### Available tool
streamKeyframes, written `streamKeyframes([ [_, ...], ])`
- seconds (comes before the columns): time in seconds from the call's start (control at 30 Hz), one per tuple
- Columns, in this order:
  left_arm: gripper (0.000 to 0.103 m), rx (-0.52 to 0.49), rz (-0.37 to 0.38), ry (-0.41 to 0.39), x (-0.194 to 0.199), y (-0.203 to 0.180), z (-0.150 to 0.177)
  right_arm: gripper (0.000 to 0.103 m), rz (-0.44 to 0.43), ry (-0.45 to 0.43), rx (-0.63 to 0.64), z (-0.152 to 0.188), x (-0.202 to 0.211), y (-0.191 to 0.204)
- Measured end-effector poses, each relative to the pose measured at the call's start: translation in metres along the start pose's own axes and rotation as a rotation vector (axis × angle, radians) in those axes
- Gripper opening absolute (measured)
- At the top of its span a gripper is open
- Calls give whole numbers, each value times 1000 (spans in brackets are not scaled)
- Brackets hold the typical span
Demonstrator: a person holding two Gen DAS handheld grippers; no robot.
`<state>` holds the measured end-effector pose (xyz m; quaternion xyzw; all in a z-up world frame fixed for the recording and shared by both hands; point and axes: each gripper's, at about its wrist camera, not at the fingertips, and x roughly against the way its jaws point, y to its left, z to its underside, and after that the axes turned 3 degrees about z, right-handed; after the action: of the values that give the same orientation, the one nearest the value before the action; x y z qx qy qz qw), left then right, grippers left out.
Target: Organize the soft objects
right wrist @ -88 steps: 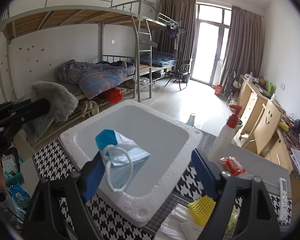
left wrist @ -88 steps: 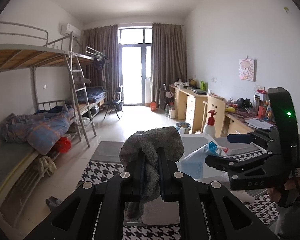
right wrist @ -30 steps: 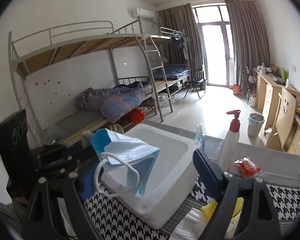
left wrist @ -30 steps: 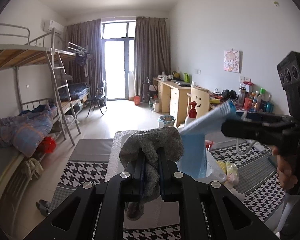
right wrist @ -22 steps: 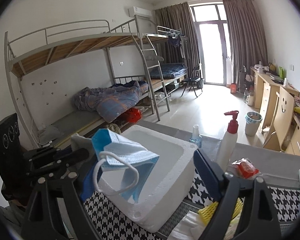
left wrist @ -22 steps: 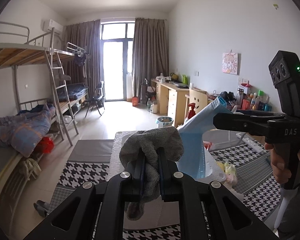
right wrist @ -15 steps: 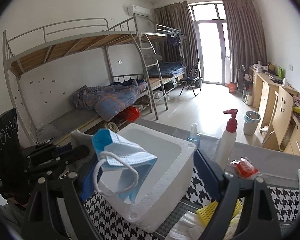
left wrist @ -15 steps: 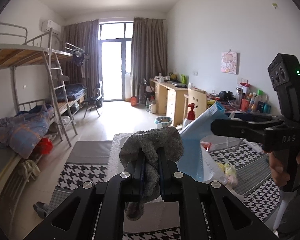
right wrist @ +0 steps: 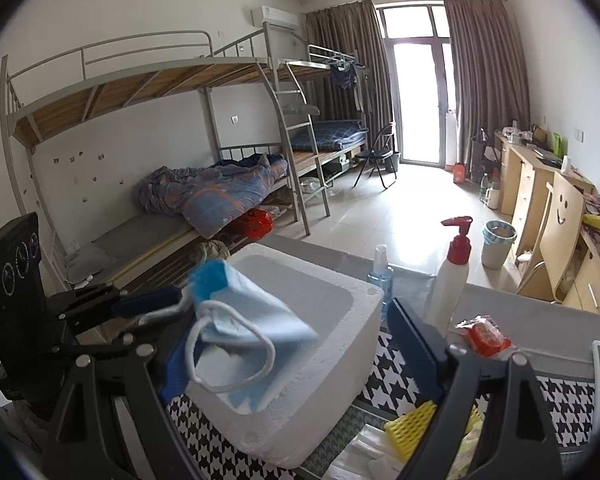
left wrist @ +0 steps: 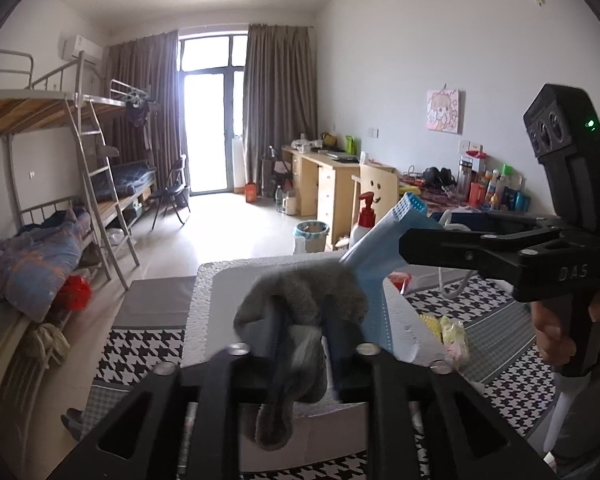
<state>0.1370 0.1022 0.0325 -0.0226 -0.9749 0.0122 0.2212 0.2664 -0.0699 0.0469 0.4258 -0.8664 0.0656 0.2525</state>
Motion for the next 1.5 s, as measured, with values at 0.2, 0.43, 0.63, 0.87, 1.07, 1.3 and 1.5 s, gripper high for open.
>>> streamKeyframes([
  [0.2,82,-25,24,-13,5,-4,2,90,2,13,-3,-1,-6,0],
  [0.43,88,-52,41,2,0,-14,2,90,-5,13,2,-1,-6,3],
  [0.63,88,-73,77,22,-10,-25,2,90,-11,10,6,0,0,5],
  [0.87,88,-46,66,7,-19,-27,-4,90,-28,2,-4,3,7,3],
  [1.07,88,-5,-5,17,-34,-22,-10,90,-41,-1,-4,4,11,5],
  [1.3,88,26,-36,6,-29,-10,-9,91,-18,-17,-17,9,19,-3],
  [1.5,88,34,-42,-19,-20,-12,-14,91,8,-41,-45,15,30,-11],
])
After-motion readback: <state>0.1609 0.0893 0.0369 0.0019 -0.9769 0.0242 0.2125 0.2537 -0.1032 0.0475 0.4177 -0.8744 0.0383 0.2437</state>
